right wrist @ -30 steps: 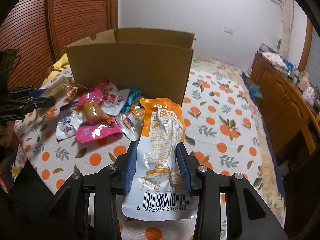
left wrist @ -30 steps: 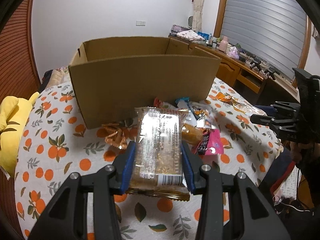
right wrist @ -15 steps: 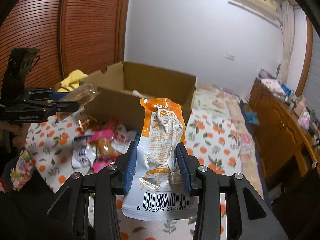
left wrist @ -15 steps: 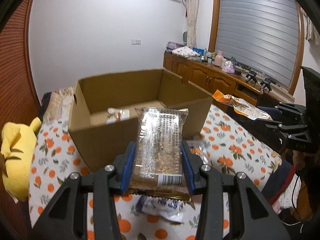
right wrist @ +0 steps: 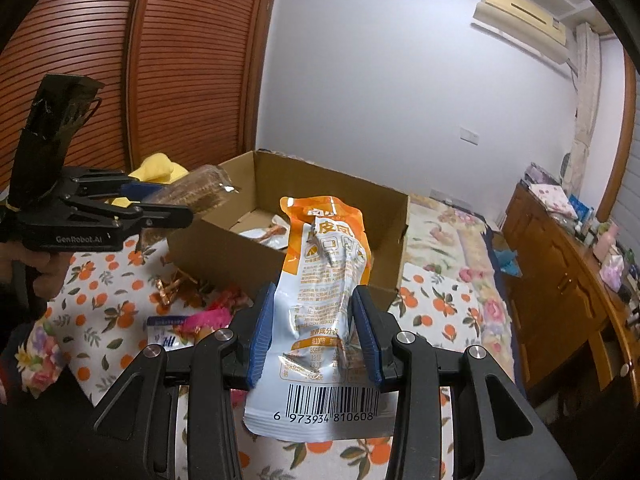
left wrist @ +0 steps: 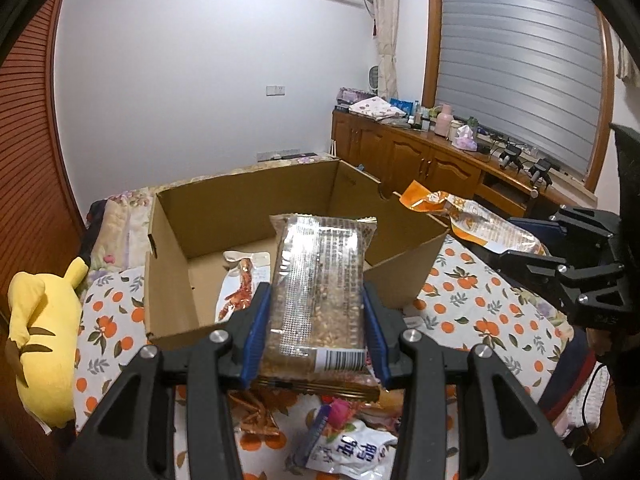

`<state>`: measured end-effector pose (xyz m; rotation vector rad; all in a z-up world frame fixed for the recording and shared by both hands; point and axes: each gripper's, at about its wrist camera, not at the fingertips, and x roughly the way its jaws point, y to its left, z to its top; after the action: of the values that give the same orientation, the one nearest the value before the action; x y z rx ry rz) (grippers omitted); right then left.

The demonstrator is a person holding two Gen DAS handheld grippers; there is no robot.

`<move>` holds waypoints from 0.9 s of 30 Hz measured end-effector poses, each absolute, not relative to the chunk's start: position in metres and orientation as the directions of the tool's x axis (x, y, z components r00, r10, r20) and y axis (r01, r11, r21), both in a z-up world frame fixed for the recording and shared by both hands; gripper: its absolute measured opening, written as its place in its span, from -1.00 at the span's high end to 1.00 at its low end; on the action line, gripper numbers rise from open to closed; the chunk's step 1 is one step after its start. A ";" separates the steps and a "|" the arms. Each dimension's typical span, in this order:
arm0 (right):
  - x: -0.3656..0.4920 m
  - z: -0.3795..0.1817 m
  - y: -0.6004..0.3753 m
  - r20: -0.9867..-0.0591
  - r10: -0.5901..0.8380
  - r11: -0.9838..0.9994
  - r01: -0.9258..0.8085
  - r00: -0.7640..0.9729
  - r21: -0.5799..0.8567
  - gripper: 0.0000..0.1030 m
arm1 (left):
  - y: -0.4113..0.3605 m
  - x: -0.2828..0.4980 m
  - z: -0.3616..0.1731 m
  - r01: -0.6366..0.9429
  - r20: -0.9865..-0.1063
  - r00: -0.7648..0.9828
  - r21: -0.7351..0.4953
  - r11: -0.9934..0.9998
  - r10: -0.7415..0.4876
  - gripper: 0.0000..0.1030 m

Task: Organize snacks
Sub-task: 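Lift both held packs and carry them over the box, then open the left tool and the right tool to drop packs into the box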

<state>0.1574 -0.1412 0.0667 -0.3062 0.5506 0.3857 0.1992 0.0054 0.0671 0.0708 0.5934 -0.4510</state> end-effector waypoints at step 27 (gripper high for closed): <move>0.219 0.062 -0.108 -0.593 0.267 0.866 -0.459 0.760 -0.198 0.24 | 0.019 0.293 0.051 0.342 -0.649 0.691 -0.095 0.935 -0.319 0.19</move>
<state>0.2188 -0.1081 0.0625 -0.3453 0.5859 0.4040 0.2931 0.0188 0.0515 0.0338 0.7189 -0.3695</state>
